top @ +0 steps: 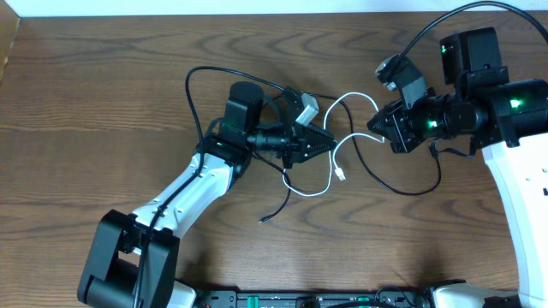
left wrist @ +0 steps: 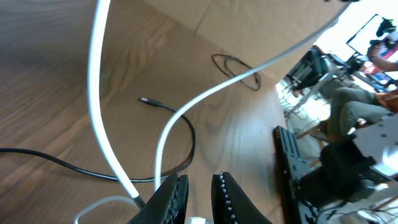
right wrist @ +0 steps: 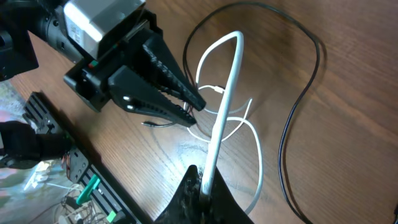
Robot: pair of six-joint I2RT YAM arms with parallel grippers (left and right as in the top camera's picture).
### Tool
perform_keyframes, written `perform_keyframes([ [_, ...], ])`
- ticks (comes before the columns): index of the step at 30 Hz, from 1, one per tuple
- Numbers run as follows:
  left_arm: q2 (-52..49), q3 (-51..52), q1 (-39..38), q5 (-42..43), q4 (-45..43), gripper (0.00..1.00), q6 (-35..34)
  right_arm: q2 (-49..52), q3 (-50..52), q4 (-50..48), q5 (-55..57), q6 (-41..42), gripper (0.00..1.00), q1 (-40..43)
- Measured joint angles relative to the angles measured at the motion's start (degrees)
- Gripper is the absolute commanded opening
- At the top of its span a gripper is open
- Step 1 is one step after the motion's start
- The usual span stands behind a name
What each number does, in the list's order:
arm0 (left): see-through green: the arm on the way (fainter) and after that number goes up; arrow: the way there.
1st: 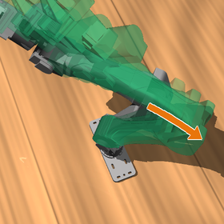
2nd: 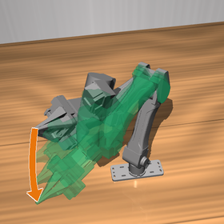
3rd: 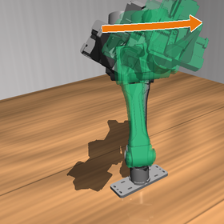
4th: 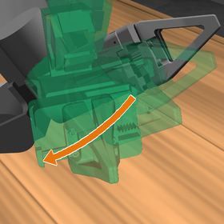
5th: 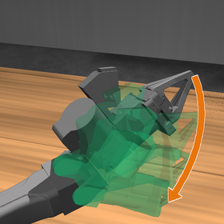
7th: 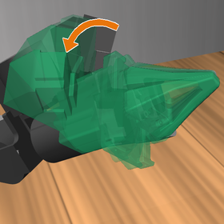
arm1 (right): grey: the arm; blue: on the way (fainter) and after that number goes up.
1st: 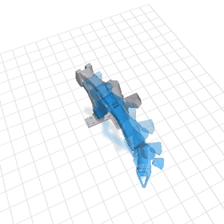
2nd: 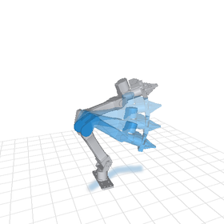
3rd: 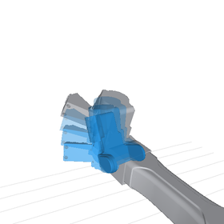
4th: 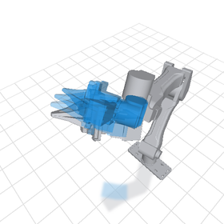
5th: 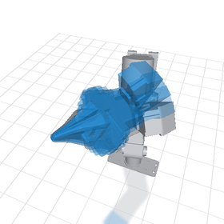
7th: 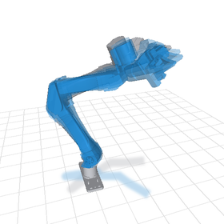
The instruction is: Untangle cables
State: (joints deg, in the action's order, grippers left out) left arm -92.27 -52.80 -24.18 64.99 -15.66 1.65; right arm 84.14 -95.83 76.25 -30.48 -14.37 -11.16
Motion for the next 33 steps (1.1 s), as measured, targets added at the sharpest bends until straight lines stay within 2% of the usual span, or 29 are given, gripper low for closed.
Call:
perform_keyframes([
  [17,0.00,0.00,-1.16,-14.71,0.61,0.19,-2.80,-1.75,0.00,2.38,-0.55,-2.75,0.01,0.00],
  [23,0.00,0.00,-1.16,-24.59,0.85,0.19,-5.99,-2.14,0.00,2.58,0.37,-3.04,0.01,0.00],
  [28,0.00,0.00,-1.16,-31.98,4.52,0.19,-6.62,-2.14,0.00,2.62,0.50,-3.04,0.01,0.00],
  [31,0.00,0.00,-1.16,-33.79,5.18,0.32,-7.10,-2.14,0.00,2.62,0.50,-3.04,0.01,0.00],
  [33,0.00,0.00,-1.16,-33.03,5.14,0.36,-7.32,-2.14,0.00,2.60,0.52,-3.04,0.01,0.00],
])
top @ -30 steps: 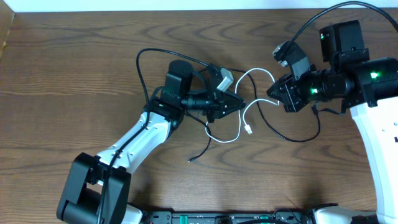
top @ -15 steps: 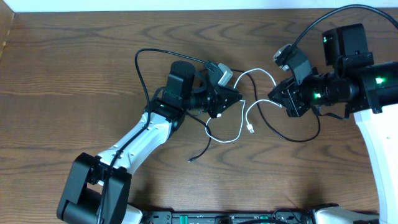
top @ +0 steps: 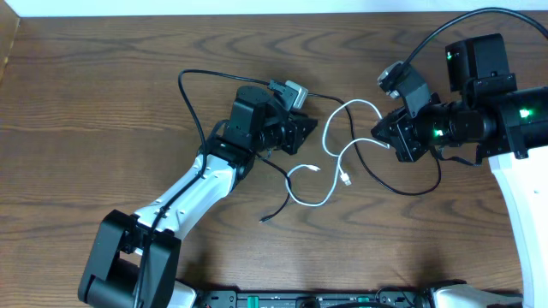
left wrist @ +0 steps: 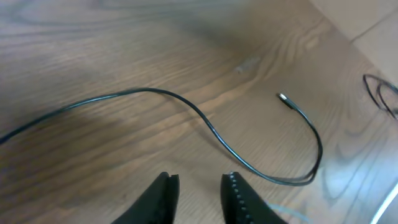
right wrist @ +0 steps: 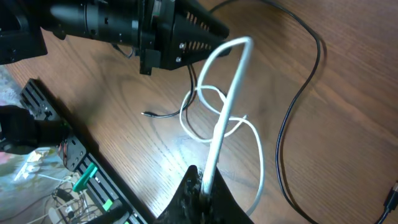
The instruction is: Untangle cables
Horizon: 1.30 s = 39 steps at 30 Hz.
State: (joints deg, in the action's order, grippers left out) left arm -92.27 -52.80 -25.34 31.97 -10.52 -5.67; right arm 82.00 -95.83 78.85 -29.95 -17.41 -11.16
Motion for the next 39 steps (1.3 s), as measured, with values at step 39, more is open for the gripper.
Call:
perform_keyframes([
  [39,0.00,0.00,0.17,40.87,-3.04,0.25,9.64,0.00,0.00,-0.02,4.50,-0.02,0.01,0.07],
])
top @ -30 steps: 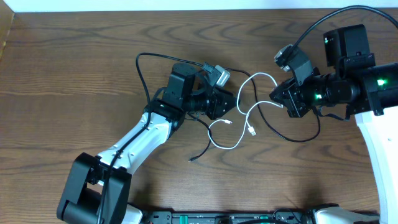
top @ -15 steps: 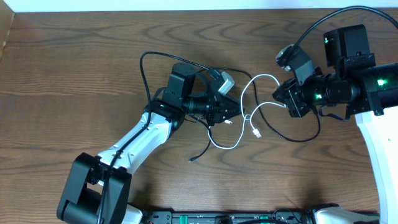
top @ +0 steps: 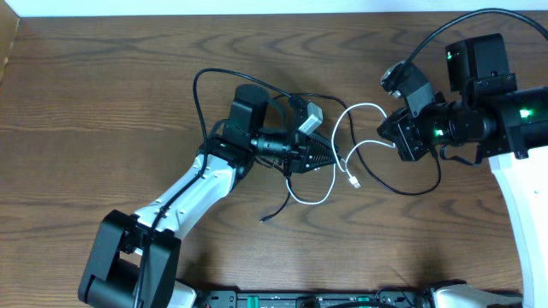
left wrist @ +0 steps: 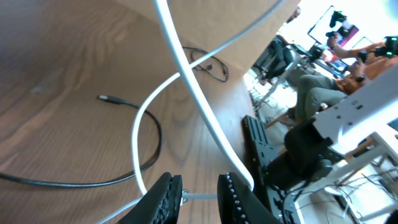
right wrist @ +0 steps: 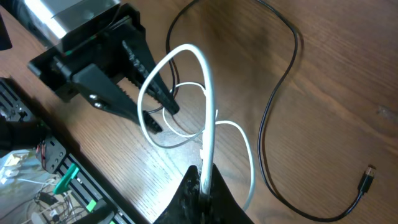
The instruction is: Untangle cables
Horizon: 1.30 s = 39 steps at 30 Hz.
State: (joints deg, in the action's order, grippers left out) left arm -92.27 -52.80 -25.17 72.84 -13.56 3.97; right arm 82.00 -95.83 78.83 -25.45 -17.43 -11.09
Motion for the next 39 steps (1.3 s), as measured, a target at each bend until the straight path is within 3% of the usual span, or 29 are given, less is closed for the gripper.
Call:
perform_keyframes([
  [17,0.00,0.00,8.26,-2.10,1.31,0.25,0.52,0.00,0.00,0.28,1.77,0.00,0.01,1.88],
  [39,-1.36,0.00,2.75,-1.92,1.16,0.28,0.59,0.00,0.00,0.28,0.61,0.00,0.01,1.88],
])
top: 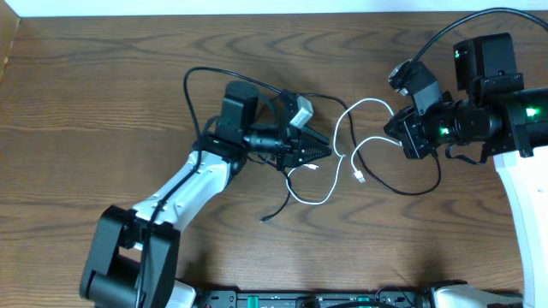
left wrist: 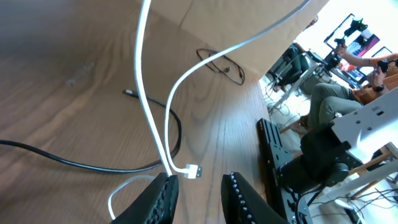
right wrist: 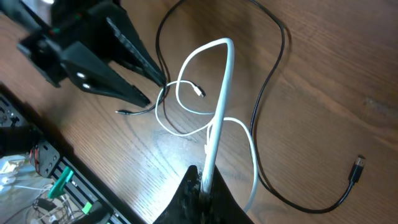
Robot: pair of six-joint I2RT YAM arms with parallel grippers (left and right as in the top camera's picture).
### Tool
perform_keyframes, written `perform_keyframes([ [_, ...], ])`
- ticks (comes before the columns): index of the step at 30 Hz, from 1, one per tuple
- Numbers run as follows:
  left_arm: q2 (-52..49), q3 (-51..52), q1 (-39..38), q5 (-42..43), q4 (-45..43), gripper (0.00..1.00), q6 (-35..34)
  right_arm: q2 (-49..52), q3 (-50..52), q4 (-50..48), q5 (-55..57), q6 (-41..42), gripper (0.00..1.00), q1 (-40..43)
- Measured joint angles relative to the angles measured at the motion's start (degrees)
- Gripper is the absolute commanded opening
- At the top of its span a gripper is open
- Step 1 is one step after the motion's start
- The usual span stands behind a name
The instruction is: Untangle cables
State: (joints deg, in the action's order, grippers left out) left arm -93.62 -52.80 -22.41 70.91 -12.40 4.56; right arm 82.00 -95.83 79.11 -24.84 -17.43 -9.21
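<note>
A white cable (top: 366,103) runs from my right gripper (top: 390,133) in loops across the table's middle; its USB plug (top: 360,178) lies on the wood. The right gripper (right wrist: 202,182) is shut on that cable (right wrist: 222,93), which rises from its jaws. My left gripper (top: 326,152) points right into the loops. Its jaws (left wrist: 198,186) stand open with nothing between them; the white cable (left wrist: 146,106) brushes the left finger, and the plug (left wrist: 193,171) lies just ahead. A thin black cable (top: 190,85) loops behind the left arm and under the white one (right wrist: 273,68).
A second black cable end (top: 265,220) lies near the table's front. A black plug (right wrist: 357,163) rests at the right. An equipment rail (top: 308,299) runs along the front edge. Beyond the table edge (left wrist: 249,81) are desks and people.
My left gripper has drawn back slightly to the upper left, and the white plug now lies just ahead of its jaws. The right gripper, still shut on the white cable, has shifted a little right.
The left gripper was nearly shut among the white loops. Then it was open at the upper left, off the white cable and over the black one. Then it was back in the loops, lower right. The right gripper held the white cable throughout, drifting right; the loops spread.
</note>
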Motion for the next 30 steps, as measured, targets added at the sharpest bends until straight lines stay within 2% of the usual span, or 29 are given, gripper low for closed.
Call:
perform_keyframes([
  [9,-7.85,0.00,-1.88,-1.27,-3.69,0.29,0.00,0.00,0.00,0.57,-0.68,-0.02,0.01,0.00],
  [18,-8.09,0.00,-2.54,-1.55,-9.01,0.28,-1.18,0.00,0.00,0.57,-0.94,-0.39,0.01,0.00],
  [19,-8.09,0.00,-2.78,-1.66,-9.86,0.13,-1.62,0.00,0.00,0.55,-0.94,-0.39,0.01,0.00],
  [20,-8.09,0.00,-2.91,-1.70,-10.34,0.08,-1.77,0.00,0.00,0.57,-0.96,-0.39,0.01,0.00],
  [30,-8.09,0.00,-3.61,-5.35,-10.56,0.07,-5.92,0.00,0.00,0.59,-0.04,-0.42,0.01,0.00],
])
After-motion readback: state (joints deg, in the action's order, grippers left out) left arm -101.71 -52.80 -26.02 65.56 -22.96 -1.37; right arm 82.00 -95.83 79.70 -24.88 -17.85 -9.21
